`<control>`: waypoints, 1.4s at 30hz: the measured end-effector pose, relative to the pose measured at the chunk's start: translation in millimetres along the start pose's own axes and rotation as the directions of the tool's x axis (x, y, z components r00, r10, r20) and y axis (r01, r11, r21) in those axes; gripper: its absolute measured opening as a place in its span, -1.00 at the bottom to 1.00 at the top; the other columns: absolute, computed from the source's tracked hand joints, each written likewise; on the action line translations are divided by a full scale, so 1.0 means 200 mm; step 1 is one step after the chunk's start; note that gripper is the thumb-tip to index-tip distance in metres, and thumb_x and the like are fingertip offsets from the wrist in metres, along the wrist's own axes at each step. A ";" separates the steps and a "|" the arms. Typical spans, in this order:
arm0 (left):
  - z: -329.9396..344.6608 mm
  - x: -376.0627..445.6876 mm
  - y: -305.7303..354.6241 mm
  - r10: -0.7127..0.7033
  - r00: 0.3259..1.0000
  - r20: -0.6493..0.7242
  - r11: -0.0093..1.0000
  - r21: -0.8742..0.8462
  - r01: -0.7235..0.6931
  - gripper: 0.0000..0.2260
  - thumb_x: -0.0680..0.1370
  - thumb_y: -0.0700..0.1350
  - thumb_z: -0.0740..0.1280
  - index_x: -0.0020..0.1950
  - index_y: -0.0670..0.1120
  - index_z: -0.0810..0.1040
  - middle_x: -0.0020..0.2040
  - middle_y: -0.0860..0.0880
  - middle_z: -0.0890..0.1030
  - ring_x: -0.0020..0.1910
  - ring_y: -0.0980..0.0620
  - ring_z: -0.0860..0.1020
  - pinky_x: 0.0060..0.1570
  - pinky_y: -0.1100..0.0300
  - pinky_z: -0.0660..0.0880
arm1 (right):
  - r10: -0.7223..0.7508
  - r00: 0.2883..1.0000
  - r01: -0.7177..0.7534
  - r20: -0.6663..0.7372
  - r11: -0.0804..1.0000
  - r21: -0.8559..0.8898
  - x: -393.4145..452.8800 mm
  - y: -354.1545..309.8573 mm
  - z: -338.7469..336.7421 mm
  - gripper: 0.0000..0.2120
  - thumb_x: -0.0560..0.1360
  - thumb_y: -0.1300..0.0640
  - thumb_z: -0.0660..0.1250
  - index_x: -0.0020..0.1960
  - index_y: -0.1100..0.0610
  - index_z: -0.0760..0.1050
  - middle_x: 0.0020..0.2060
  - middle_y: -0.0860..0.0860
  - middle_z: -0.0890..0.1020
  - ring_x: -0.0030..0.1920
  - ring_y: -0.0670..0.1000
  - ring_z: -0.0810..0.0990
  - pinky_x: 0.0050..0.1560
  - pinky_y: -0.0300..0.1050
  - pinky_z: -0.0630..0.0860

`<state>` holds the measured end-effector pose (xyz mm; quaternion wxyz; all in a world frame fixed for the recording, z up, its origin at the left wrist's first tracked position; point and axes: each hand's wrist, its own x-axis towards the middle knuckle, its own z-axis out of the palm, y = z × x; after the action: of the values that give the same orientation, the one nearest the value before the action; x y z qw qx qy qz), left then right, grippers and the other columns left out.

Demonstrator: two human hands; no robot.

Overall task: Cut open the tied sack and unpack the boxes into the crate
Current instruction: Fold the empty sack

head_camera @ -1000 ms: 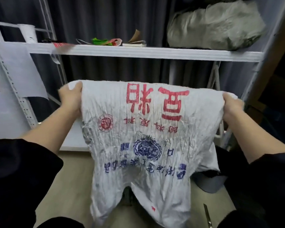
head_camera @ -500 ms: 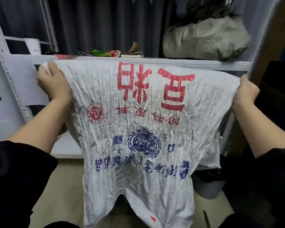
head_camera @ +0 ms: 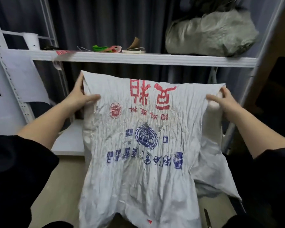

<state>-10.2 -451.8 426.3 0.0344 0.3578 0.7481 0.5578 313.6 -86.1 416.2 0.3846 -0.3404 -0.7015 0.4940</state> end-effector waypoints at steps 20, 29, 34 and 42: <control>-0.02 0.11 0.02 -0.254 0.911 -0.324 0.833 -0.552 0.036 -0.89 0.40 -0.12 0.24 -0.34 -0.01 0.43 -0.28 0.01 0.49 -0.26 0.03 0.48 -0.14 0.13 0.39 | 0.163 0.963 -0.045 -0.215 0.884 0.465 0.02 -0.06 0.00 -0.87 0.49 0.08 0.29 -0.20 0.07 0.56 -0.40 -0.06 0.66 -0.28 -0.03 0.62 -0.20 -0.23 0.51; -0.01 0.15 0.02 -0.085 0.829 -0.552 0.958 -0.273 -0.084 -0.72 0.56 -0.06 0.16 -0.35 0.01 0.23 -0.35 0.09 0.32 -0.35 0.16 0.28 -0.28 0.16 0.24 | 0.199 0.931 -0.152 -0.306 0.973 0.173 0.09 -0.05 -0.01 -0.76 0.53 0.06 0.24 0.03 0.21 0.55 -0.15 0.03 0.55 -0.06 0.04 0.51 -0.20 -0.11 0.38; -0.09 0.13 0.17 -0.231 0.884 -0.406 0.967 -0.194 0.163 -0.78 0.56 -0.08 0.19 -0.29 0.00 0.34 -0.40 0.08 0.52 -0.23 0.03 0.48 -0.19 0.22 0.41 | 0.246 0.960 -0.245 -0.135 0.969 0.023 0.10 -0.13 -0.05 -0.83 0.49 0.07 0.39 -0.08 0.19 0.58 0.13 0.11 0.60 -0.10 0.05 0.57 -0.04 -0.06 0.48; -0.20 0.00 0.29 -0.483 0.874 -0.042 0.875 -0.068 0.480 -0.72 0.61 -0.16 0.12 -0.28 -0.17 0.43 -0.62 -0.06 0.55 -0.67 0.04 0.53 -0.73 0.19 0.45 | 0.378 0.924 -0.343 0.055 0.885 -0.314 0.04 -0.25 -0.10 -0.74 0.57 0.04 0.25 -0.06 0.26 0.50 -0.03 0.16 0.61 -0.32 0.10 0.61 -0.37 -0.17 0.50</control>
<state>0.3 -477.2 490.2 0.1606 0.1431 0.7985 0.5622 323.1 -84.2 470.1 0.1893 -0.4903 -0.7133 0.4637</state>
